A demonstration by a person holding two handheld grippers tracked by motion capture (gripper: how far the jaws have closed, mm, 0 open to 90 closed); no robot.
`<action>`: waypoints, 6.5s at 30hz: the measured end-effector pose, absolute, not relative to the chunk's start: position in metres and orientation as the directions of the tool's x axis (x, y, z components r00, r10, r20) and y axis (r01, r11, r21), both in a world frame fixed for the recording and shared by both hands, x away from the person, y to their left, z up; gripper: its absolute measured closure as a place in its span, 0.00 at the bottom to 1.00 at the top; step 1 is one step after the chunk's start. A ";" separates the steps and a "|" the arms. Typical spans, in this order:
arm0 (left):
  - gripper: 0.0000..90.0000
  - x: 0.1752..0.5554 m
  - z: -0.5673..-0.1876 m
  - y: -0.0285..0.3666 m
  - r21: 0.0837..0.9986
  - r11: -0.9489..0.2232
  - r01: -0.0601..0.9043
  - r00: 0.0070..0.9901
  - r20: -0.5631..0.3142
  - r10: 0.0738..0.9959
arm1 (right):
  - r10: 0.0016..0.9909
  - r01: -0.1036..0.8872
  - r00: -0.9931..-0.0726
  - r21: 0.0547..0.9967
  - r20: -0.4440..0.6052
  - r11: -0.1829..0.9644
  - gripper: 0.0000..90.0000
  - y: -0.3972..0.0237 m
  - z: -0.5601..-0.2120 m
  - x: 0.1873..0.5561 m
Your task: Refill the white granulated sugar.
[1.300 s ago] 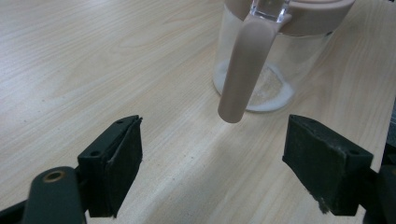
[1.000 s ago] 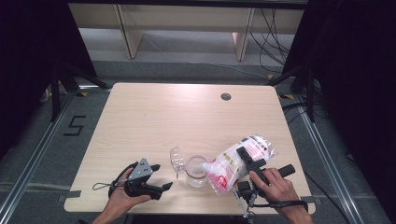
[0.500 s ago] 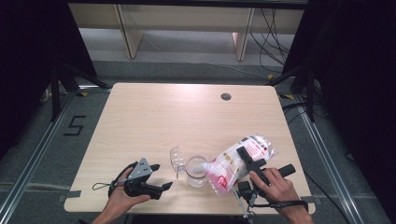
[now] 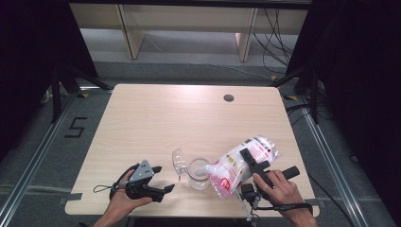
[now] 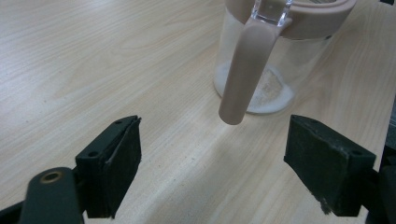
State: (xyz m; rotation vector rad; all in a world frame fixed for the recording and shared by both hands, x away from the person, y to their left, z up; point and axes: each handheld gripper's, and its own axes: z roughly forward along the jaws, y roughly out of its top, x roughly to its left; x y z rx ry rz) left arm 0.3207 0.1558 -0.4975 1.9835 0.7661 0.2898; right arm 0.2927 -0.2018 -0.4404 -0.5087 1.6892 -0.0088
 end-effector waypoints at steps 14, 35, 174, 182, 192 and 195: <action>0.18 0.322 -0.496 0.157 0.850 -0.361 0.384 0.785 -0.094 0.613 | -0.312 -0.311 -0.114 -0.264 -0.943 0.913 0.54 -0.202 -0.443 0.291; 0.17 0.320 -0.496 0.155 0.854 -0.337 0.396 0.782 -0.121 0.611 | -0.326 -0.321 -0.100 -0.280 -0.940 0.905 0.54 -0.201 -0.440 0.291; 0.17 0.319 -0.495 0.153 0.852 -0.358 0.381 0.791 -0.101 0.603 | -0.357 -0.325 -0.087 -0.313 -0.930 0.893 0.58 -0.199 -0.437 0.288; 0.17 0.319 -0.495 0.153 0.853 -0.357 0.380 0.791 -0.100 0.604 | -0.353 -0.326 -0.089 -0.307 -0.932 0.894 0.58 -0.199 -0.437 0.287; 0.17 0.320 -0.494 0.155 0.846 -0.382 0.371 0.794 -0.077 0.603 | -0.372 -0.331 -0.086 -0.326 -0.924 0.886 0.58 -0.198 -0.435 0.286; 0.17 0.319 -0.495 0.153 0.855 -0.351 0.381 0.790 -0.104 0.605 | -0.382 -0.333 -0.078 -0.337 -0.921 0.881 0.58 -0.198 -0.433 0.287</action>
